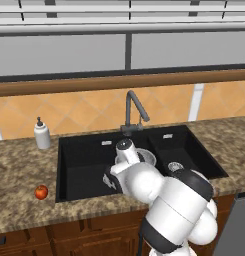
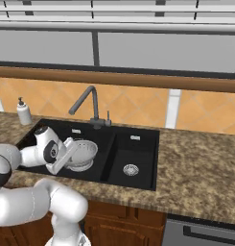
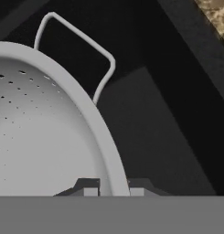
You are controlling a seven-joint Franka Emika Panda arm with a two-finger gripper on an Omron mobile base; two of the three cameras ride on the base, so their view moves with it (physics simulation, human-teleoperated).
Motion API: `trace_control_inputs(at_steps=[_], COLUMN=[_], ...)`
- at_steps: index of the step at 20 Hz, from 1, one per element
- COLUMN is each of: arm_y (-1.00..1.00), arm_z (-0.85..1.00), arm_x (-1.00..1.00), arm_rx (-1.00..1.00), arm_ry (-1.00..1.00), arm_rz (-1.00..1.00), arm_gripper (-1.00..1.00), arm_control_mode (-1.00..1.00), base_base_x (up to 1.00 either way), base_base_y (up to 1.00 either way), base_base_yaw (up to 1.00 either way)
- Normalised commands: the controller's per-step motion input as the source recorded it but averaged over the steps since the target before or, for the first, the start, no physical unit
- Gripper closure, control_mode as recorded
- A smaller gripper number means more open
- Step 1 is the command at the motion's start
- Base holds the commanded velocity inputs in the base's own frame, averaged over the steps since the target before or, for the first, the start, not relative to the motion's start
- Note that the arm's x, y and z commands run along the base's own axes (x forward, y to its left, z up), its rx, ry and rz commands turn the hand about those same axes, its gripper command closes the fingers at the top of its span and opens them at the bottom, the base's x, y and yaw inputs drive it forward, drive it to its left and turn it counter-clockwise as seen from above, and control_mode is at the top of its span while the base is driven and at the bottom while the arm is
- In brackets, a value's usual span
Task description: Put the colander in the sink, put the apple in the colander, and turn on the sink faucet and pour water over the colander.
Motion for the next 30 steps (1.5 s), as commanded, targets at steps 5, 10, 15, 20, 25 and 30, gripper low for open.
trace_control_inputs(at_steps=[5,10,15,20,25,30], arm_y=[0.24,0.29,0.32,0.36,0.51,0.63], arm_z=[-0.13,-0.06,-0.13,-0.17,-0.1,-0.07], arm_x=[0.27,0.28,0.21,0.2,0.11,0.04], arm_rx=[0.0,0.0,0.0,0.0,0.0,0.01], arm_ry=[-0.05,-0.05,-0.06,-0.07,-0.09,-0.1], arm_rz=[-0.3,-0.29,-0.29,-0.29,-0.26,-0.23], arm_gripper=[1.0,1.0,1.0,1.0,1.0,1.0], arm_control_mode=[-1.0,-1.0,-1.0,-1.0,-1.0,-1.0], base_base_x=[0.0,0.0,0.0,0.0,0.0,0.0], base_base_y=[0.0,0.0,0.0,0.0,0.0,0.0], base_base_yaw=[0.0,0.0,0.0,0.0,0.0,0.0])
